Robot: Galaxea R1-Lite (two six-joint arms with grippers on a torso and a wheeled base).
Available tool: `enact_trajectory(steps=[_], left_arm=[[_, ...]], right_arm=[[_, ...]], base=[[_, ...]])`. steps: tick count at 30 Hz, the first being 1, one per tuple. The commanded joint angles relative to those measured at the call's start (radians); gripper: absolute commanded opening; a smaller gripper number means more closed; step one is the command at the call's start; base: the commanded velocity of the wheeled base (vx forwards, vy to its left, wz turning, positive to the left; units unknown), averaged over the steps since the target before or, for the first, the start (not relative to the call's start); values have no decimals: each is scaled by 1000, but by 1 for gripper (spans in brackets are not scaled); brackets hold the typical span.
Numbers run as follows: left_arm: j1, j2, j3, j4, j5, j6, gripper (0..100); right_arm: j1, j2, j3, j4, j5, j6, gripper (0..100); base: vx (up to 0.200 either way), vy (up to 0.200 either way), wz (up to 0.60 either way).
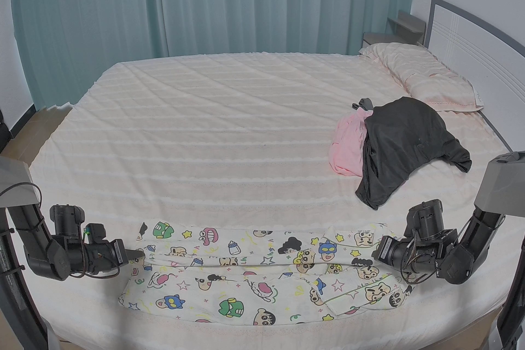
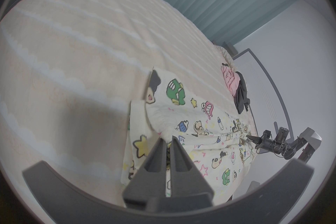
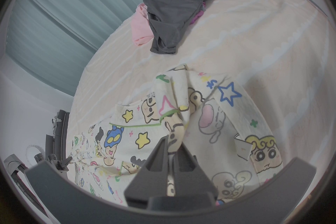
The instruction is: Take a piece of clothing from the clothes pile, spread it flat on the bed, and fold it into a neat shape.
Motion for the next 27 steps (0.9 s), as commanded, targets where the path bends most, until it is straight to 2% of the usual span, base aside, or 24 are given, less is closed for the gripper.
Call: enact_trajectory(steps=[1,4,5,11,14,21,26,27], left_arm=[[1,37,15,-5,0,1,0],[1,43,20,-14,1,-1,0],[1,43,26,-14,1,-2,100],[4,2,91,-20,8,-1,100],[47,-83,137,-32,6,-9,100],[80,-132,134,-32,3,-19,100],[82,-138,104,-32,3,-101,100],[82,-140,92,-32,3,-145,100]], right_arm=[[-3,43,13,-15,0,2,0],[-3,46,35,-35,1,0,0],[-4,44,41,-48,1,0,100],[-21,10,73,-76,0,-2,100],[-41,-60,76,-68,0,-3,100],[-55,-161,65,-68,0,-2,100],[23,-183,32,-73,4,37,100],[51,-180,19,-71,7,69,100]], base=[[0,0,0],[0,0,0],[0,0,0],[0,0,0],[0,0,0],[0,0,0],[0,0,0],[0,0,0]])
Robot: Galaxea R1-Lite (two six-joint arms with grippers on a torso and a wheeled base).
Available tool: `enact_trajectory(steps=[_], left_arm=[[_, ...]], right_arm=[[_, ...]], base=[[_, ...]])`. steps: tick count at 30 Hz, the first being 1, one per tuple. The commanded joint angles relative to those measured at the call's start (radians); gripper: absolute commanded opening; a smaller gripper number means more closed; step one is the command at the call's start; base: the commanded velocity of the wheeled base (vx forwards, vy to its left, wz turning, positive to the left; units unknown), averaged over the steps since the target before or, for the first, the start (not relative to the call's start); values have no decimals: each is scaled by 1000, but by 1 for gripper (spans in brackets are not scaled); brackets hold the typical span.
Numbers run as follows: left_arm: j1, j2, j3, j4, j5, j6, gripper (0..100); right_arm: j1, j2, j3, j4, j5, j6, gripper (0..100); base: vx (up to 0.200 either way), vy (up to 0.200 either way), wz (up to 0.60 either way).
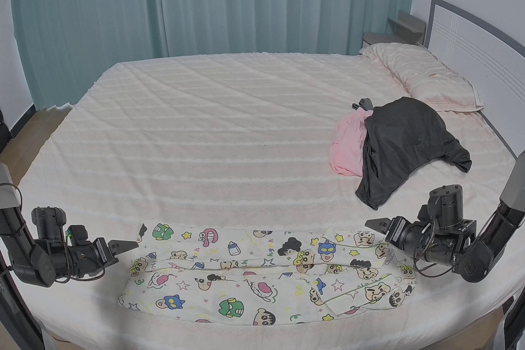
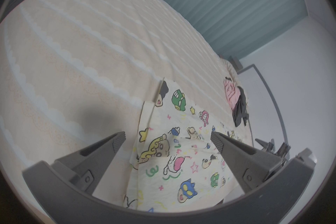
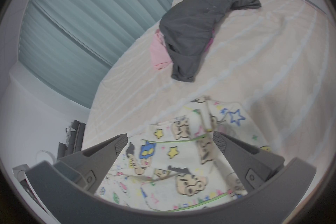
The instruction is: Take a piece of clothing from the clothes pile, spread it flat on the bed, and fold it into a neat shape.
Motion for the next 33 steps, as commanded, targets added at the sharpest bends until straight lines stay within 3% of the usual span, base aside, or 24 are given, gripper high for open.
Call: enact_trajectory(steps=[1,6,12,15,16,23,33], left_arm=[[5,-24,-34,0,0,-79,100],[3,-24,-53,-2,0,-144,100],[-50,-25,-89,-2,9,-277,100],[-73,-28,-105,-7,42,-322,100],[-109,-21,-125,-17,89,-340,100],[-188,42,-194,-36,190,-340,100],[-196,53,-140,-31,199,-242,100]], right_arm=[[75,-26,-38,1,9,63,100],[103,56,-51,-3,78,125,100],[48,184,-86,-3,85,130,100],[22,188,-84,-3,84,129,100],[-3,177,-78,-5,82,130,100],[-6,134,-51,-5,81,127,100],[0,138,-48,-5,79,124,100]], base=[[0,0,0],[0,0,0],[0,0,0],[0,0,0],[0,0,0],[0,0,0],[0,0,0]])
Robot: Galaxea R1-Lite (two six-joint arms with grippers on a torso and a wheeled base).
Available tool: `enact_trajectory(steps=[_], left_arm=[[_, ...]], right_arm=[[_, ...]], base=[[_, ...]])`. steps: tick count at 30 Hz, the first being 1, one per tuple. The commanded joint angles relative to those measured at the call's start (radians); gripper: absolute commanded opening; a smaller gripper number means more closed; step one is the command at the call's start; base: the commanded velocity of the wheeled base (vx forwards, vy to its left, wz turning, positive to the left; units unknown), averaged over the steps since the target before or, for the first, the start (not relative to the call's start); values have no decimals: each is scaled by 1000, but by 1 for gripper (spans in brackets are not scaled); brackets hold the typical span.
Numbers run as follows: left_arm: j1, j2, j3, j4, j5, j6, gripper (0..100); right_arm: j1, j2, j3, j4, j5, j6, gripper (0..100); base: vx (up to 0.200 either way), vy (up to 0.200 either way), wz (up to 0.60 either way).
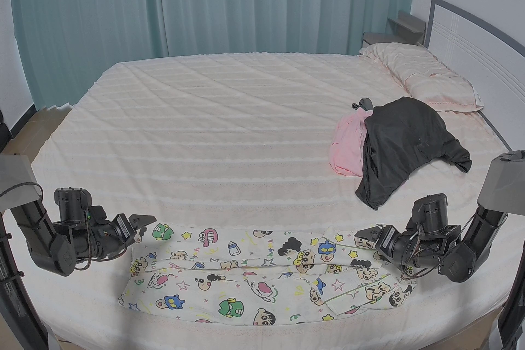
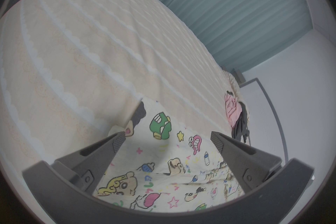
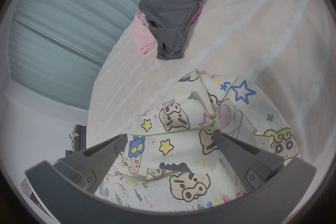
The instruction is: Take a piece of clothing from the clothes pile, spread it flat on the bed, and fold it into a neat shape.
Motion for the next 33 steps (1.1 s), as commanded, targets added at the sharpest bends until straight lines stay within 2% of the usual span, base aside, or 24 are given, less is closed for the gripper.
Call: enact_trajectory(steps=[1,19,20,33], left_arm=[[-2,10,39,-2,-1,44,100],[-2,44,102,-10,-1,136,100],[-2,44,105,-10,-1,136,0],[18,10,117,-12,-1,135,0]], right_arm=[[3,-1,2,0,0,-1,100],[8,1,10,-8,0,-3,100],[8,1,10,-8,0,-3,100],[8,1,10,-8,0,-4,100]], base=[[0,0,0],[0,0,0],[0,0,0],[0,0,0]])
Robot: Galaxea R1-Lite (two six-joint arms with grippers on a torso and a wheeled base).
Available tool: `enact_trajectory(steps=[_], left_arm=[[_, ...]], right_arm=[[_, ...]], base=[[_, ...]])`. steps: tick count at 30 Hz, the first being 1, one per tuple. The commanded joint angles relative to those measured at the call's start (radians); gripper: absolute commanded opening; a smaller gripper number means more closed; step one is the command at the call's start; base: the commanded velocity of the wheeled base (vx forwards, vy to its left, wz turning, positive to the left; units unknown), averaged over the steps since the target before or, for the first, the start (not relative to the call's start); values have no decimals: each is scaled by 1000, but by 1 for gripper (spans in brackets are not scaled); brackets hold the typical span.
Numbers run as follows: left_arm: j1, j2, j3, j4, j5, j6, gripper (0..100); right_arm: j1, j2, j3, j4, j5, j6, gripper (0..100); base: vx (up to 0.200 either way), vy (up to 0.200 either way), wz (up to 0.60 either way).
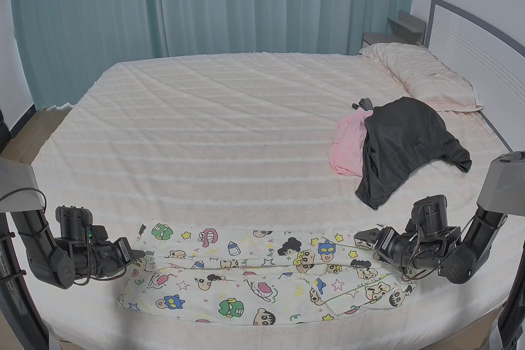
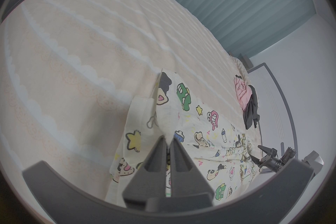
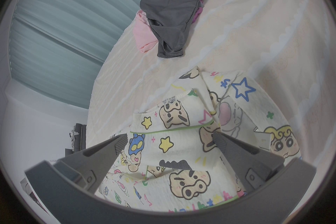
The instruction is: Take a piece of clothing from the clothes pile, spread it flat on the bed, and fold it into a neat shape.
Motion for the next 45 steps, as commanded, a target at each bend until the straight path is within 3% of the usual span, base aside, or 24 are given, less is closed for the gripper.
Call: enact_trajectory(steps=[1,8,9,13,19,22,23,32,33,39,43,45], left_arm=[[3,-36,2,0,-3,-6,0],[3,-134,3,-2,-43,-14,0],[3,-170,11,-2,-89,-23,0],[20,-213,29,0,-153,-43,0],[52,-199,74,3,-150,-23,0],[100,-150,83,6,-152,52,0],[114,-88,94,4,-150,121,0],[106,-42,107,0,-149,172,0],[104,-44,118,0,-147,181,100],[153,-101,132,-8,-145,231,100],[170,-145,104,-5,-150,210,100],[163,-153,43,1,-149,124,100]], right_arm=[[0,2,0,0,0,0,100],[0,2,0,0,0,0,100],[0,2,0,0,-1,0,100],[0,2,0,0,-1,0,100],[0,3,0,1,0,0,100],[0,3,1,1,0,-2,100],[0,3,1,1,-1,-2,100],[0,5,1,1,0,-2,100],[0,6,0,1,0,-2,100],[2,5,1,1,-1,-2,100],[2,5,1,1,0,-3,100],[7,3,1,1,-1,-2,100]], base=[[0,0,0],[0,0,0],[0,0,0],[0,0,0],[0,0,0],[0,0,0],[0,0,0],[0,0,0],[0,0,0],[0,0,0],[0,0,0],[0,0,0]])
